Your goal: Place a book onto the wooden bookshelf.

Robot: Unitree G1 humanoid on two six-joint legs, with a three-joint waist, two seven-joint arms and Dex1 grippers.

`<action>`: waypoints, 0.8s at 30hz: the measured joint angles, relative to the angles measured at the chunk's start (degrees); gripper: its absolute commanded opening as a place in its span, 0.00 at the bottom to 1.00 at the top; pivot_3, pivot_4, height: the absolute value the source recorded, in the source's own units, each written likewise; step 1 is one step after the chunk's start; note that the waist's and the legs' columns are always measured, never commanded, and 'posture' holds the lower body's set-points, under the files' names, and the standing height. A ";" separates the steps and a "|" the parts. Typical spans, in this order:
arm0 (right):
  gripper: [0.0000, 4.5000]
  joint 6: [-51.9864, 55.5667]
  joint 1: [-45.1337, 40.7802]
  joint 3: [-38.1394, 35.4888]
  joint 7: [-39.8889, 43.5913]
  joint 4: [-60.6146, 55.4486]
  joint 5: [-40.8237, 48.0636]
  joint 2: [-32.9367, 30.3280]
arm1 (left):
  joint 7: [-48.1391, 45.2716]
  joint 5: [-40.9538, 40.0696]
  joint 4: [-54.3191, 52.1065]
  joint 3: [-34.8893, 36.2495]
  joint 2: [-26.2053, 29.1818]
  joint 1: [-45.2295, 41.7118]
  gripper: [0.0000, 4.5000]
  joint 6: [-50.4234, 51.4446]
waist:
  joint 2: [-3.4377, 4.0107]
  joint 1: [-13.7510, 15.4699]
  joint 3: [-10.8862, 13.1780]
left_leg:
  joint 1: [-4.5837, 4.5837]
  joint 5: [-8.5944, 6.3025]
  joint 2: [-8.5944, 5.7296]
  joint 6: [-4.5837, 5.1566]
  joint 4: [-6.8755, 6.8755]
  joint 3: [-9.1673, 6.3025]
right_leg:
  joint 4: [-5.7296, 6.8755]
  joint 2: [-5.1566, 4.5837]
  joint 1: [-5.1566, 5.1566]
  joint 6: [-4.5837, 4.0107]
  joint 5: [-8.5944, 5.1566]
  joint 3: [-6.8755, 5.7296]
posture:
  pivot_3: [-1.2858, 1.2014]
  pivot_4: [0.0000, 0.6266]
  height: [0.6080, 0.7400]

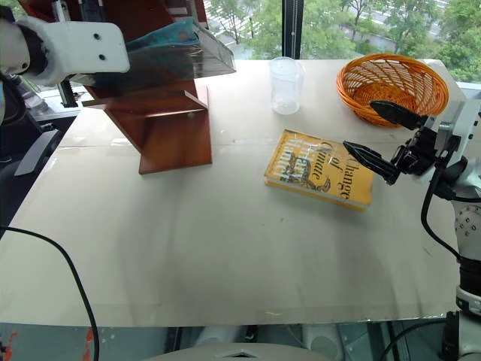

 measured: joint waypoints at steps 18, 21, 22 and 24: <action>1.00 1.03 -0.94 -0.51 -0.76 -0.57 2.90 1.17 | -8.82 -3.36 -12.86 19.50 -0.74 13.46 0.86 25.48 | 0.04 -1.83 0.00 | -0.44 0.00 0.00 -0.01 0.59 0.02 | 0.73 0.04 -0.56 -0.02 0.03 0.08 | 0.52 0.24 1.00; 1.00 1.77 -1.71 -0.72 -0.83 -0.58 3.59 1.13 | -12.78 -13.80 -20.90 32.20 -2.01 17.77 0.86 38.69 | 0.05 -1.93 0.00 | -0.47 0.00 0.01 -0.01 0.58 0.01 | 0.65 0.04 -0.56 -0.01 0.02 0.06 | 0.52 0.24 1.00; 1.00 1.82 -1.74 -0.86 -0.82 -0.63 3.90 1.12 | -13.57 -15.84 -22.50 34.65 -1.99 18.76 0.86 40.56 | 0.05 -1.89 0.00 | -0.47 0.00 0.02 -0.01 0.57 0.01 | 0.65 0.03 -0.57 -0.02 0.02 0.06 | 0.52 0.24 1.00; 1.00 2.79 -2.66 -0.88 -0.80 -0.60 4.48 1.12 | -15.60 -23.43 -27.18 42.99 -4.30 18.84 0.86 51.37 | 0.05 -1.80 0.00 | -0.49 0.00 0.02 -0.01 0.62 -0.04 | 0.66 0.04 -0.55 -0.02 0.02 -0.01 | 0.52 0.24 1.00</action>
